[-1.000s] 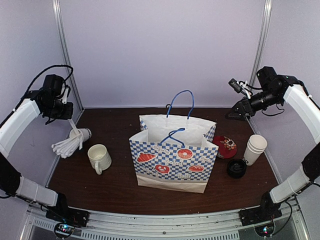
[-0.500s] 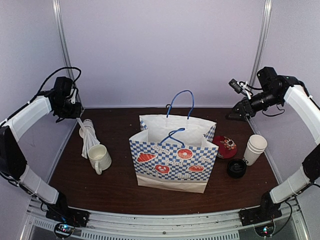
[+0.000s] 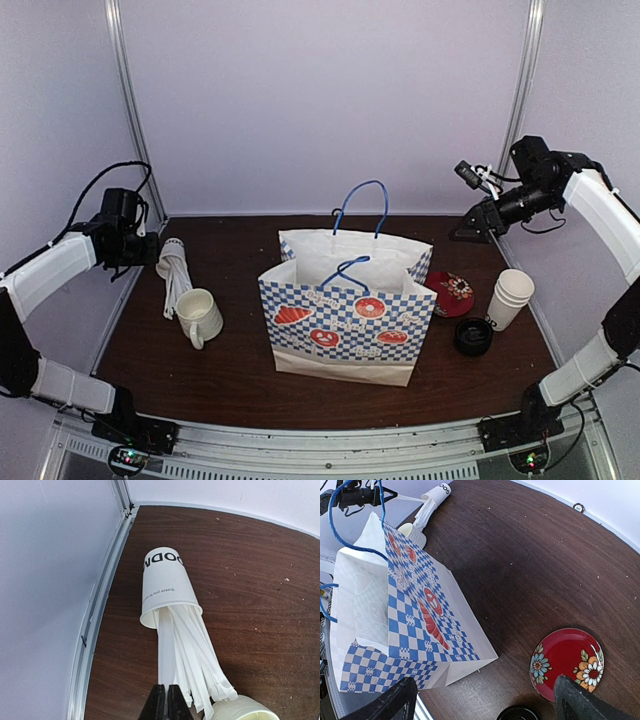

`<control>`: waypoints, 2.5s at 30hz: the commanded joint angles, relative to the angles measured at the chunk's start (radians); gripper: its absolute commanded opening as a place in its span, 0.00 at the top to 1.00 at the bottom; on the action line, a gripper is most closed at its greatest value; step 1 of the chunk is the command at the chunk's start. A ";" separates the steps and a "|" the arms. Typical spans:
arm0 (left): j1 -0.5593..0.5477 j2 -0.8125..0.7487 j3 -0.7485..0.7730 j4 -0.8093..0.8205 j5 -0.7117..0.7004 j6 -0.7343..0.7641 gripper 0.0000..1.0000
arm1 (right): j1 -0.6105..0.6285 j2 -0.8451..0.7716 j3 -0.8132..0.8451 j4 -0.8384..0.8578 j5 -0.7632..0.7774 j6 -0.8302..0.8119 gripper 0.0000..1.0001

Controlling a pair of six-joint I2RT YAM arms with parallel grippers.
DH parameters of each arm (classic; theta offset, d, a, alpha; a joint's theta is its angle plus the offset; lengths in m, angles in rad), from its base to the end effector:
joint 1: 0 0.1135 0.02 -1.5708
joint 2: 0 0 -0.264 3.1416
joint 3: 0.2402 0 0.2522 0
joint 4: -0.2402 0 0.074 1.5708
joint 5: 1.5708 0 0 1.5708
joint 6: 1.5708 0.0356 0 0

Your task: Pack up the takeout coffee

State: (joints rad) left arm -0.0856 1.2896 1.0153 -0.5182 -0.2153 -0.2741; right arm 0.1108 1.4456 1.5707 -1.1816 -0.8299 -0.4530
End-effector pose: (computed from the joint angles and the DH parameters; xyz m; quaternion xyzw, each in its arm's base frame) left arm 0.2748 -0.0159 0.2811 -0.1271 0.9120 0.0303 0.3889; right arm 0.2663 0.0561 0.3802 -0.3447 0.8216 0.3446 0.2957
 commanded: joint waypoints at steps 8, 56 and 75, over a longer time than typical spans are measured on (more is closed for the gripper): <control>-0.039 -0.194 -0.242 0.221 -0.059 -0.087 1.00 | -0.005 0.015 0.002 0.005 -0.035 -0.024 0.01; -0.135 -0.052 -0.050 -0.044 -0.173 -0.094 0.50 | -0.005 0.011 -0.018 -0.001 -0.054 -0.042 0.01; -0.022 0.336 0.206 0.115 -0.034 0.668 0.48 | -0.005 0.015 -0.041 0.017 -0.061 -0.053 0.01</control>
State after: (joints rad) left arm -0.1360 1.5936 1.2224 -0.5076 -0.2901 0.2588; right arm 0.1108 1.4590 1.5520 -1.1793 -0.8768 -0.4950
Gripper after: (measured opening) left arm 0.516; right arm 0.994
